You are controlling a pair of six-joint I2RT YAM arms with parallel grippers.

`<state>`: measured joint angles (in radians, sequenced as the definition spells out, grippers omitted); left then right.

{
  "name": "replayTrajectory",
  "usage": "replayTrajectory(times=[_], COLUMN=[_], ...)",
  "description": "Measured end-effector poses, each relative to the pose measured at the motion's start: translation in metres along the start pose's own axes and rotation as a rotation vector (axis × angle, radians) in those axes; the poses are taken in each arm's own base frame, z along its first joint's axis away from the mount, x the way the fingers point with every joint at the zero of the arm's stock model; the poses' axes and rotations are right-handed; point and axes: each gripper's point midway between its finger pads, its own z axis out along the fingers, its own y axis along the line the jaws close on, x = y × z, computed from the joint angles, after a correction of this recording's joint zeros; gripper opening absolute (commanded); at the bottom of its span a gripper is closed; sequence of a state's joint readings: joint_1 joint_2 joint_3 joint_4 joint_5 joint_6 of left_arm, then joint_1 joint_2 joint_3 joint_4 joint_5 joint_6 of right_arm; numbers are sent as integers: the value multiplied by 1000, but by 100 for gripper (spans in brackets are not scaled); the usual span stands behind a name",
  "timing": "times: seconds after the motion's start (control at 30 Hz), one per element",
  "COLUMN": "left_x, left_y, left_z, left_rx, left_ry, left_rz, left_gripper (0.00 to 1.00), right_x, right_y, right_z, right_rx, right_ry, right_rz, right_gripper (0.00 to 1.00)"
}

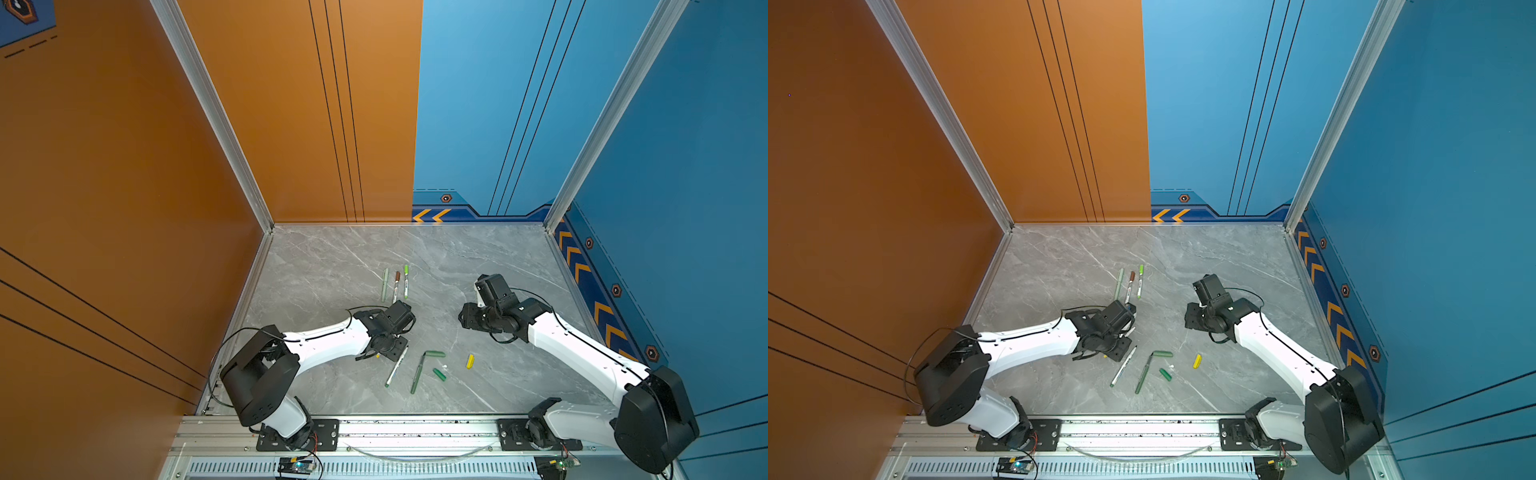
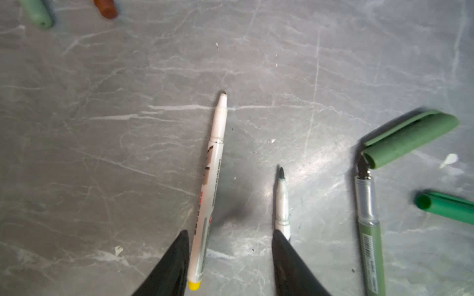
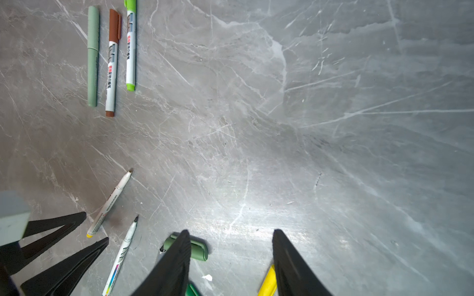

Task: Insert pens into pen caps
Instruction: Pick up a pen from the center of the table.

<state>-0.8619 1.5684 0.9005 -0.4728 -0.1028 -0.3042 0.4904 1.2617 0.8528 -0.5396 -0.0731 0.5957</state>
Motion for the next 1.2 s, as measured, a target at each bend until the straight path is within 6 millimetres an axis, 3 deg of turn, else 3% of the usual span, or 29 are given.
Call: replayTrajectory(times=[0.27,0.6,0.97,1.07,1.2], left_x=[7,-1,-21,-39,-75], left_y=[8,9,19,15,-3], left_z=[19,22,23,10,-26], left_rx=[-36,-38,-34,7,140], left_ry=[65,63,-1,-76,-226], left_rz=[5,-2,-56,-72,-90], left_gripper=[33,1,0,0,0], right_x=[-1,-6,-19,-32,-50], right_y=[0,2,4,16,40], right_z=[-1,-10,-18,-25,-33], right_rx=[-1,-19,-54,-151,-306], right_ry=[-4,-36,-88,-152,-221], right_rz=[2,5,50,91,141], right_gripper=[54,54,54,56,58])
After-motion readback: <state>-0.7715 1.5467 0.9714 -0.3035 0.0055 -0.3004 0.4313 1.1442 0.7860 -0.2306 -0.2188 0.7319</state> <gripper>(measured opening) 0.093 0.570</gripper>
